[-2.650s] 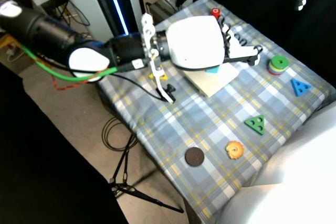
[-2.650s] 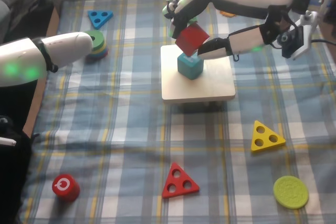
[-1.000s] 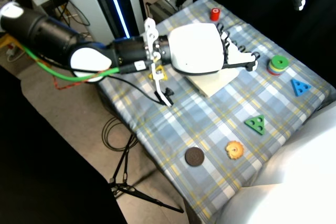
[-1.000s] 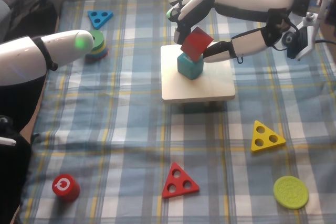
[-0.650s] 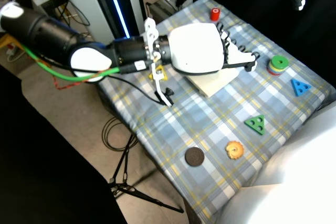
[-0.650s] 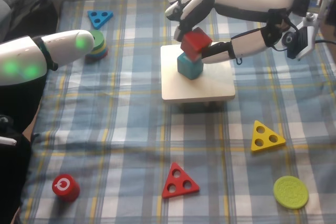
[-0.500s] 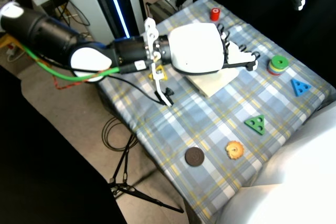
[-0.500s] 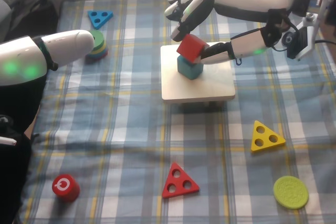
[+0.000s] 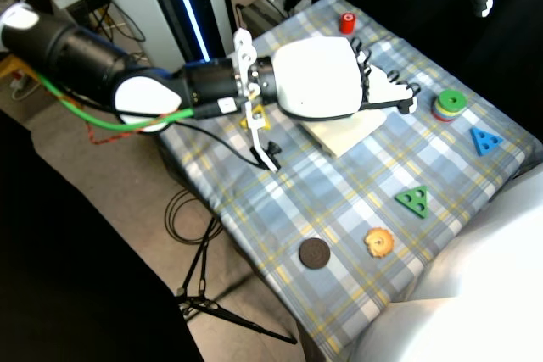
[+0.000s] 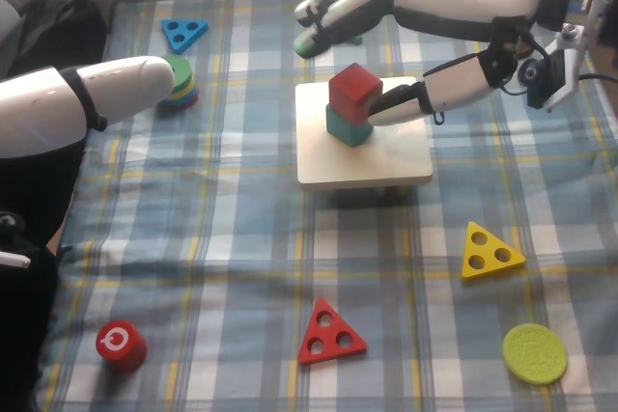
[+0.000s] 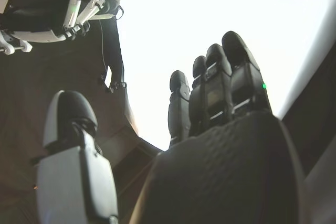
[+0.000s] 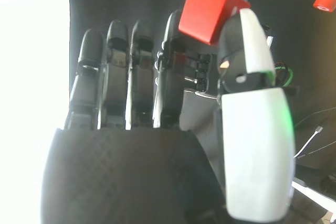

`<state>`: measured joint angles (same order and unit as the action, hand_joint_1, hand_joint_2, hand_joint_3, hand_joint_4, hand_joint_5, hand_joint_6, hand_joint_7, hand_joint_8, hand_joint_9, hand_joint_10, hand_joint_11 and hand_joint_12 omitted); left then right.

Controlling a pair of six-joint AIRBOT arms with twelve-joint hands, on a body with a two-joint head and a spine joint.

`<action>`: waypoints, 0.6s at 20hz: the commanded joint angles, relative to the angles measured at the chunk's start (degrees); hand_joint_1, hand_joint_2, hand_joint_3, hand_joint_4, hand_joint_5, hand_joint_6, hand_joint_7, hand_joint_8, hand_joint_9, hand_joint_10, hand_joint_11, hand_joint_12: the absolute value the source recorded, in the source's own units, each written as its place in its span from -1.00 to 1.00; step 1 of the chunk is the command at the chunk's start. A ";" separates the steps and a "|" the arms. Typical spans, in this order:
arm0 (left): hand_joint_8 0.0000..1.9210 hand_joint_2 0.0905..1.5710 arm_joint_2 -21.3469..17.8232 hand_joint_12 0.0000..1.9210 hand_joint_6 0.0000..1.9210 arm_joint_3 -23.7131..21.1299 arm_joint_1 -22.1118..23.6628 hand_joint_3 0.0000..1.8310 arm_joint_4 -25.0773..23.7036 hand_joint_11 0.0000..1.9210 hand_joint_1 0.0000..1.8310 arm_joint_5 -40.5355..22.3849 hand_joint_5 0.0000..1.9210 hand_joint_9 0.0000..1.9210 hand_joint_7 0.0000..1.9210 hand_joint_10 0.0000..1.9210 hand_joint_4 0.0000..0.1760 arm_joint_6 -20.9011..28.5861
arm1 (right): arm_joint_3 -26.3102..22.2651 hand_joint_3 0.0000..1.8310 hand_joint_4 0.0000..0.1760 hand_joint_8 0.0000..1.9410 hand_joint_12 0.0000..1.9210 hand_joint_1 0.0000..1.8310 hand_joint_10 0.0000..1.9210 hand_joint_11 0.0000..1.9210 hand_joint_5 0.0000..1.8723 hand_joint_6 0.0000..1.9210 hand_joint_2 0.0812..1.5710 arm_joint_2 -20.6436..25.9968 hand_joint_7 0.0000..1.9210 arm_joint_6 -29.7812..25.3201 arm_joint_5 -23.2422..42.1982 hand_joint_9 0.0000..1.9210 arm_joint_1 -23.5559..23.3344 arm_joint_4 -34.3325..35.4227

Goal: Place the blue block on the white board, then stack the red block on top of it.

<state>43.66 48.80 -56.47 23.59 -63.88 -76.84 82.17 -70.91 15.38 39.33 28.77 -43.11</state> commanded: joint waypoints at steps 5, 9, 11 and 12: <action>-1.00 0.13 -0.12 -0.38 -1.00 0.22 0.74 -1.00 -0.73 -1.00 -0.22 -7.52 -0.70 -0.80 -0.77 -1.00 0.17 1.30 | -0.31 -1.00 -0.75 -1.00 -0.27 0.00 -1.00 -1.00 -0.69 -1.00 0.15 0.69 -0.66 -0.18 6.79 -0.67 -0.40 5.32; -1.00 0.14 -0.11 -0.50 -1.00 1.50 0.62 -1.00 -2.50 -1.00 -0.20 -10.34 -0.72 -0.82 -0.77 -1.00 0.05 8.16 | -3.09 -1.00 0.28 -1.00 -0.71 -0.18 -1.00 -1.00 -0.92 -1.00 0.12 6.02 -0.88 1.34 13.22 -0.90 0.32 11.72; -1.00 0.13 -0.06 -0.41 -1.00 2.87 0.38 -1.00 -4.79 -1.00 -0.27 -12.83 -0.72 -0.81 -0.77 -1.00 -0.12 14.65 | -5.73 -1.00 -0.18 -1.00 -0.96 -0.31 -1.00 -1.00 -1.00 -1.00 0.07 9.95 -0.99 4.65 18.00 -1.00 3.30 18.18; -1.00 0.13 -0.22 -0.49 -1.00 3.07 0.01 -1.00 -5.88 -1.00 -0.30 -15.07 -0.74 -0.85 -0.80 -0.99 -0.18 17.55 | -7.25 -1.00 0.09 -0.99 -0.99 -0.31 -1.00 -1.00 -1.00 -1.00 0.08 12.18 -0.98 6.69 22.11 -1.00 6.09 22.91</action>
<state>43.68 51.72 -56.75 19.33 -70.17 -60.38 74.98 -58.39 21.91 53.39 35.81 -22.83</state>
